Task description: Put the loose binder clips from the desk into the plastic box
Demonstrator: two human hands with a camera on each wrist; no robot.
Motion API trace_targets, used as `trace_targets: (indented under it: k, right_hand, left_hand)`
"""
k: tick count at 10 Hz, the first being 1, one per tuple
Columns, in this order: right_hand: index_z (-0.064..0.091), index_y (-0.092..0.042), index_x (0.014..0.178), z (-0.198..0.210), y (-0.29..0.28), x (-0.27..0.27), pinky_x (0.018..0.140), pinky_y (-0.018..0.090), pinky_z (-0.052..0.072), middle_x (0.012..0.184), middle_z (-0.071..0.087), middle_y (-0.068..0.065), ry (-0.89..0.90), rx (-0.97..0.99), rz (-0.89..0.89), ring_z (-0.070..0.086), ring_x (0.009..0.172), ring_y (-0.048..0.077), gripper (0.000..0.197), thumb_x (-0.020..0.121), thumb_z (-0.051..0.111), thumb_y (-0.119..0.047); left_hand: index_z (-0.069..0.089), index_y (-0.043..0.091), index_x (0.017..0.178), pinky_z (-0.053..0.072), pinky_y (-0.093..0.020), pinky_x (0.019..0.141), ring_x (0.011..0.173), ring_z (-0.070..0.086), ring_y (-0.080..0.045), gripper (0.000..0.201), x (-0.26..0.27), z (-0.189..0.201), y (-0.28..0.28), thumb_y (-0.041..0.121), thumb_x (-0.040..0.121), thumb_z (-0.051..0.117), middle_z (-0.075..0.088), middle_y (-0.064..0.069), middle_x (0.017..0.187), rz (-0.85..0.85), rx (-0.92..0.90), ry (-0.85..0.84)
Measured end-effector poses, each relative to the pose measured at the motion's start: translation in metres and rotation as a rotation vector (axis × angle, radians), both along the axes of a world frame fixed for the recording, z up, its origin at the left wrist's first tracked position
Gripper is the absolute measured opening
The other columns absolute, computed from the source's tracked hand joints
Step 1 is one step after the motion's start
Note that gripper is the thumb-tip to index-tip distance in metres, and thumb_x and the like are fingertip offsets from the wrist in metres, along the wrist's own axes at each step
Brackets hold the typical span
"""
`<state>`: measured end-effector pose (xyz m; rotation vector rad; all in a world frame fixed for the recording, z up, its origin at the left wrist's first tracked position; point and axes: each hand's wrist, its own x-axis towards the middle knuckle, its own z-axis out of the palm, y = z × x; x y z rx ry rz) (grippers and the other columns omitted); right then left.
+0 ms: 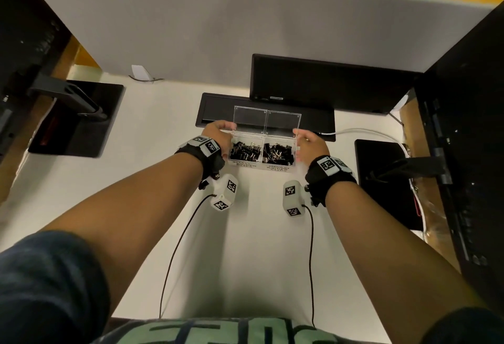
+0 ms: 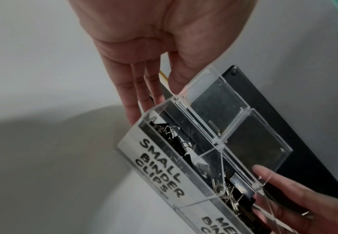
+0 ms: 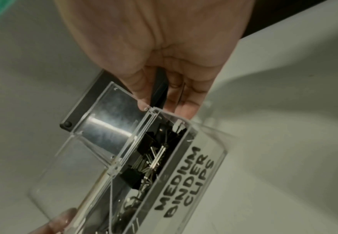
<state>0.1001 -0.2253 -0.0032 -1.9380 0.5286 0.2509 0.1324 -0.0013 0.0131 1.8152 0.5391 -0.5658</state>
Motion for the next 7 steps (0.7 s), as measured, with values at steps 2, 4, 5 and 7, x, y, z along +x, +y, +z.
trace_targets:
  k: [2,4,5,7]
  right_hand:
    - [0.062,-0.025,0.120,0.004,-0.004,-0.021,0.094,0.033,0.050,0.115,0.060,-0.001,-0.023,0.091,-0.009,0.060,0.103,0.020,0.033,0.097,0.040,-0.035]
    - [0.062,-0.028,0.121,-0.017,0.006,-0.050,0.093,0.020,0.041,0.131,0.058,0.000,-0.101,-0.060,0.109,0.057,0.114,0.019,0.032,0.091,0.058,-0.019]
    - [0.060,-0.029,0.124,-0.017,0.011,-0.051,0.096,0.023,0.044,0.132,0.057,0.002,-0.101,-0.105,0.113,0.056,0.116,0.020,0.034,0.092,0.056,-0.019]
    - [0.056,-0.031,0.129,0.004,0.002,-0.044,0.096,0.022,0.037,0.138,0.051,0.003,-0.124,-0.106,0.044,0.051,0.123,0.022,0.037,0.092,0.057,-0.028]
  left_hand:
    - [0.068,0.030,0.075,0.058,-0.052,0.078,0.091,0.066,-0.028,0.041,-0.014,0.005,0.003,0.005,0.092,0.040,0.067,-0.004,0.102,0.061,-0.038,-0.096]
    - [0.070,0.032,0.091,0.058,-0.037,0.074,0.079,0.061,-0.022,0.028,-0.035,-0.020,0.004,0.010,0.094,0.052,0.069,-0.006,0.107,-0.129,0.131,-0.251]
    - [0.070,0.028,0.097,0.048,-0.028,0.069,0.076,0.057,-0.021,0.029,-0.034,-0.019,0.001,0.007,0.095,0.050,0.068,-0.008,0.111,-0.140,0.155,-0.252]
    - [0.060,0.031,0.122,0.046,-0.026,0.088,0.106,0.059,-0.024,0.038,-0.040,-0.009,0.008,0.008,0.095,0.048,0.057,-0.007,0.131,-0.091,0.216,-0.296]
